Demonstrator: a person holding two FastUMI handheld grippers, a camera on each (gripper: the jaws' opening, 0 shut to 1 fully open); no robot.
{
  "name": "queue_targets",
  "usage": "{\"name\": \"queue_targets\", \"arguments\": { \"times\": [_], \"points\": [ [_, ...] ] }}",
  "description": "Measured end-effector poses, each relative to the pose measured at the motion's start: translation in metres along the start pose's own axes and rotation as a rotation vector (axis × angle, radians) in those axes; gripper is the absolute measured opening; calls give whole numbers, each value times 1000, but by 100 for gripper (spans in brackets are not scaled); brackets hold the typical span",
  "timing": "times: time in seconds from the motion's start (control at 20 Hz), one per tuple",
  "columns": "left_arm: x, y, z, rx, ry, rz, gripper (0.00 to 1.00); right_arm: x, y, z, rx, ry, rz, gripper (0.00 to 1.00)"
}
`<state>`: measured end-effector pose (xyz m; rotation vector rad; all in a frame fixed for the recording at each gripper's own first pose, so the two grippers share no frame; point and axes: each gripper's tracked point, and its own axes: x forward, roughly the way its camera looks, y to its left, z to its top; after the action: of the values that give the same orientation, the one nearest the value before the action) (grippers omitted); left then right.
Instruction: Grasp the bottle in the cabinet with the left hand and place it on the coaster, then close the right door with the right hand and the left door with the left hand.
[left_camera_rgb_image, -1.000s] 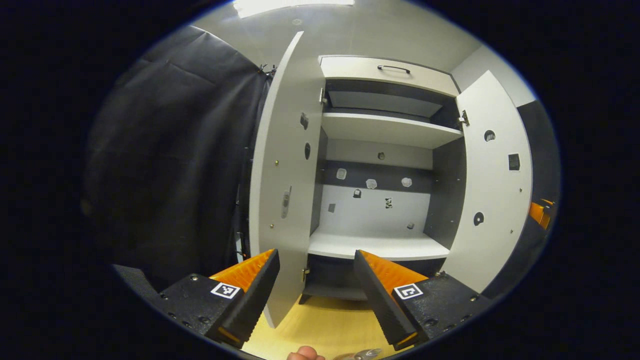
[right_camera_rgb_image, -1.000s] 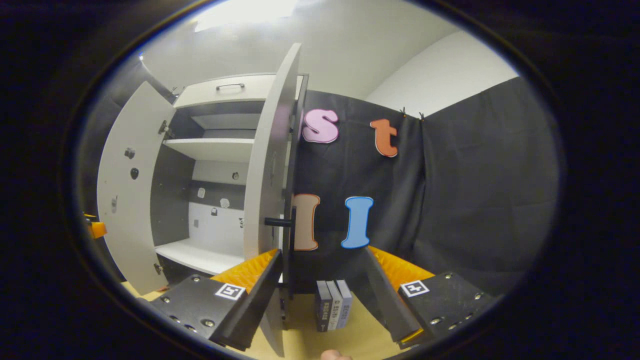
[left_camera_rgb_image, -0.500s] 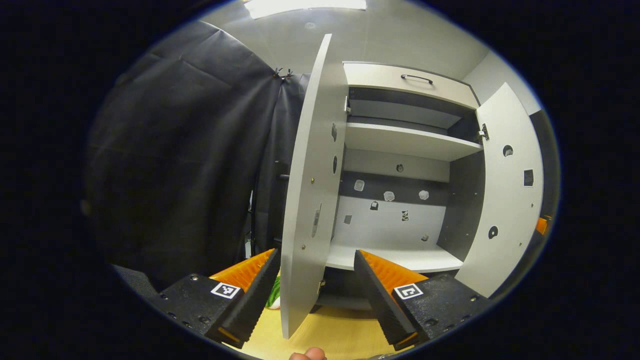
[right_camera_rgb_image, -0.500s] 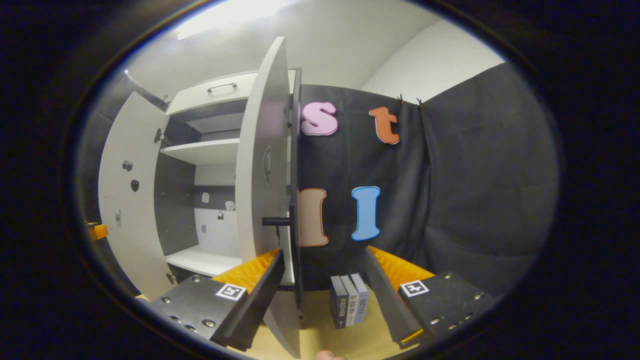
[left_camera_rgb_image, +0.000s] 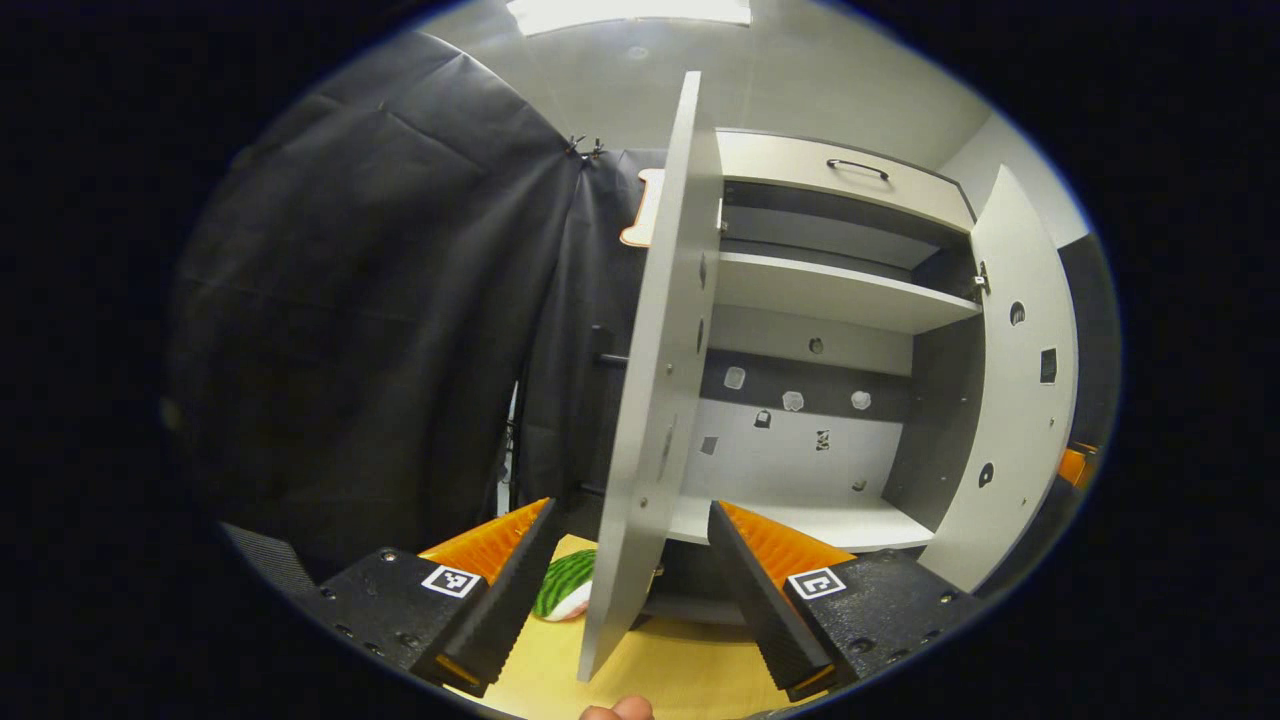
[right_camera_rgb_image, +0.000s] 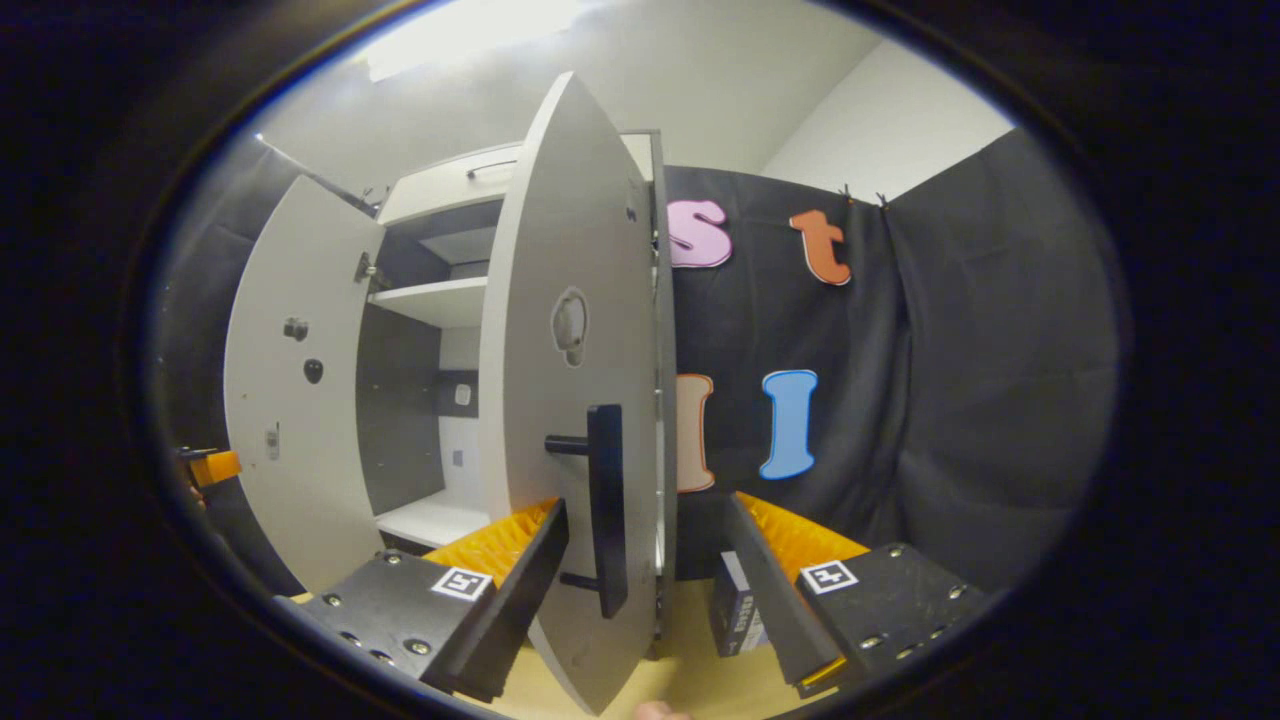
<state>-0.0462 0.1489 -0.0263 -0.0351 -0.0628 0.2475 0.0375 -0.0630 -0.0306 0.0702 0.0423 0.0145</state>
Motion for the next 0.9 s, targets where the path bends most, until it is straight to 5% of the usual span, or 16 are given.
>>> {"name": "queue_targets", "arguments": {
  "times": [0.9],
  "points": [
    [-2, 72, -3, -54, 2, 125, 92, 14, 65, 1, -7, 0, 99, 92]
  ]
}}
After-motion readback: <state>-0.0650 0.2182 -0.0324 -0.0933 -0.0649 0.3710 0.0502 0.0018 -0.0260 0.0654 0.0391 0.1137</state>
